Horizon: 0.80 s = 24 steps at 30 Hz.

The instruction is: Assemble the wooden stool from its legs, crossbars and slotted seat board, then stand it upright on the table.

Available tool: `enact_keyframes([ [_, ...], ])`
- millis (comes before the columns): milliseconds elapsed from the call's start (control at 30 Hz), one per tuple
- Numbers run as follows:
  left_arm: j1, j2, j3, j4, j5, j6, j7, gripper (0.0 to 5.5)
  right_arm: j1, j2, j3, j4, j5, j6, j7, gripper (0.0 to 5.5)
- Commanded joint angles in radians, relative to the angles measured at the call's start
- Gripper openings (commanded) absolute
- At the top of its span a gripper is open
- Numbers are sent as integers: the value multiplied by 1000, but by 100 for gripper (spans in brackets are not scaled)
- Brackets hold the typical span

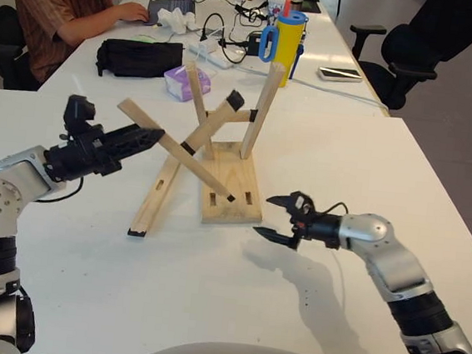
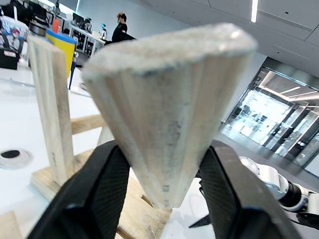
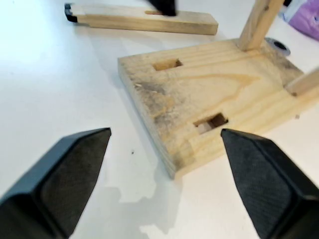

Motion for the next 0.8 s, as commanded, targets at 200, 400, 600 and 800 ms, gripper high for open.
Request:
enact_keyframes([
  [200, -16, -10, -65, -22, 171, -154, -54, 204, -63, 68, 65, 212, -197, -211, -62, 409],
  [400, -10, -35, -96, -21, 215, -191, -62, 204, -114, 77, 24, 319, -228, -236, -101, 409],
  [600, 7, -46, -121, -51, 234, -199, -74, 204, -148, 44, -13, 375, -253, -258, -96, 409],
  [800, 12, -72, -174, -90, 274, -217, -66, 204, -117, 66, -69, 290, -124, -144, 5, 409],
])
